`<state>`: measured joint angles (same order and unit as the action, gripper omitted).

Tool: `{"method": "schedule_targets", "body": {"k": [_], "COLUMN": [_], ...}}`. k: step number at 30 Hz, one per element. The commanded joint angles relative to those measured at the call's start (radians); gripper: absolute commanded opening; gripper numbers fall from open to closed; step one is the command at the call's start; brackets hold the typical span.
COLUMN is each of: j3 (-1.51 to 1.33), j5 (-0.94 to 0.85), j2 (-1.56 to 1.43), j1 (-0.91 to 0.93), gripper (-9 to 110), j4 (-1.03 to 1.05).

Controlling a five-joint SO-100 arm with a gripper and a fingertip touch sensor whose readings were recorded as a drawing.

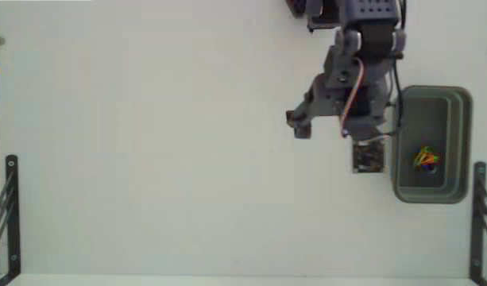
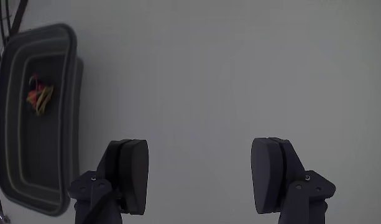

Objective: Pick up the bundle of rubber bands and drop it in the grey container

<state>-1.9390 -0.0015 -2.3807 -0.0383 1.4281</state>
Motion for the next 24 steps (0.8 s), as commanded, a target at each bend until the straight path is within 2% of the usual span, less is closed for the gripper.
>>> {"method": "schedule_targets", "body": {"k": [1,24], "j3": [-0.02,-0.06], "j5": [0.002,0.002], "j2": [-0.059,-0.1], "j1": [0.007,0.038], "gripper": [110,110], "j4": [0.002,0.002]}}
